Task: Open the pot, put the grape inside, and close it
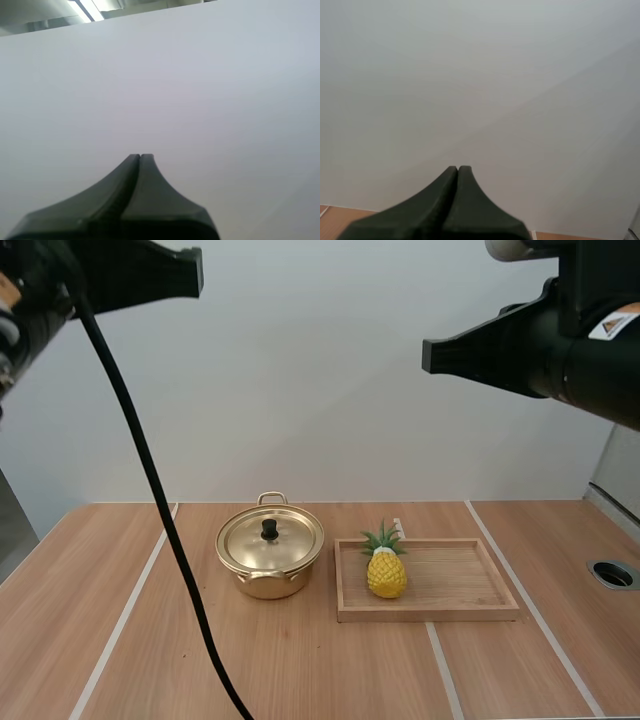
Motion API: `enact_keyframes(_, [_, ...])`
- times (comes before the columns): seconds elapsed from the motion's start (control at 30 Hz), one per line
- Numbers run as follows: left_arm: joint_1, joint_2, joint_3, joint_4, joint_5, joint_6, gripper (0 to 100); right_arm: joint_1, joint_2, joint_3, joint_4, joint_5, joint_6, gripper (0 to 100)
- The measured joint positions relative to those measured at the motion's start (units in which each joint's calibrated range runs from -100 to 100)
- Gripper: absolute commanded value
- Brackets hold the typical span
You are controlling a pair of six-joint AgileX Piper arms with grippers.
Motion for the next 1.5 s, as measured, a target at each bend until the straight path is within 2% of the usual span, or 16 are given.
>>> enact_keyframes(0.27, [0.17,-11.98,13.37,0.32,-4.45,-0.65,0,0.00,-10.21,7.43,2.10,-0.65,-0.13,0])
enact_keyframes(0.43, [0.17,-18.43,17.89,0.32,-4.28,-0.65,0,0.00,-17.27,10.90,2.43,-0.28,-0.13,0])
enact_keyframes(0.67, [0.17,-22.92,18.87,0.32,-1.77,-0.65,0,0.00,-24.21,14.33,3.63,4.91,-0.13,0])
enact_keyframes(1.0, [0.17,-24.78,19.76,0.41,5.57,-3.43,0,0.00,-24.61,17.50,4.95,10.00,-0.13,0])
enact_keyframes(1.2, [0.17,-24.87,27.08,1.01,0.38,-3.67,0,0.00,-24.61,21.57,4.95,3.80,-2.14,0])
enact_keyframes(1.5, [0.17,-24.87,43.13,3.26,-6.99,-0.29,0,0.00,-24.61,37.12,-0.13,-11.85,-4.04,0])
